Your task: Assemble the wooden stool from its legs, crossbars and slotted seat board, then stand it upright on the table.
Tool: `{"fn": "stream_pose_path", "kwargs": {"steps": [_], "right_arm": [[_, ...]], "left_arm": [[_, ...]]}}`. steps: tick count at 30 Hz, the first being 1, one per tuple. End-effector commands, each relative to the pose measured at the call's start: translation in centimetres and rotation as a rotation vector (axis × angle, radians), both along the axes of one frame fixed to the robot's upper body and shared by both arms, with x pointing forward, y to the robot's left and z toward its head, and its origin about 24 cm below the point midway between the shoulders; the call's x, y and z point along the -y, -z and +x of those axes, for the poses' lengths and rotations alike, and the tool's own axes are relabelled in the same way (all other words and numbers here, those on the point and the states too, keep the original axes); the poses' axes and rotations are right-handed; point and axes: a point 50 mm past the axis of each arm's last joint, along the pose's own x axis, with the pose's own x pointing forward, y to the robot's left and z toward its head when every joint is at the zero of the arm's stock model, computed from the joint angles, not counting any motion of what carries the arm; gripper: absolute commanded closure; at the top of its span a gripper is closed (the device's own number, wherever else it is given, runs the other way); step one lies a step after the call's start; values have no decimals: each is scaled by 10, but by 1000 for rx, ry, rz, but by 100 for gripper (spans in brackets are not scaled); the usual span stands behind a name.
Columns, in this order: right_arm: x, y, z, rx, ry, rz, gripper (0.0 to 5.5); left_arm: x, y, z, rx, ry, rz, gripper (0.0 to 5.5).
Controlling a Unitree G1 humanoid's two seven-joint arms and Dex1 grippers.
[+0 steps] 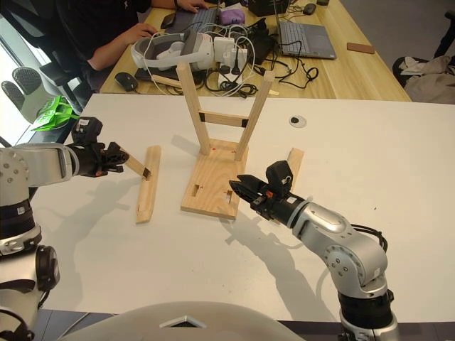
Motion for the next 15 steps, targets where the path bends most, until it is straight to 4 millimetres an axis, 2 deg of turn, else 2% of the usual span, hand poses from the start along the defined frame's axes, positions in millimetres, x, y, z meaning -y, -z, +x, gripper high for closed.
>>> {"fn": "stream_pose_path", "kwargs": {"steps": [1,9,15], "right_arm": [[1,-1,-1,10,25,-8,414],[3,1,-5,7,44,-8,414],[4,2,-4,6,44,-13,414]], "left_arm": [[0,-3,3,-30,-4,5,509],[2,-21,8,27,-15,-21,509],[3,-20,3,19,-4,-41,509]]}}
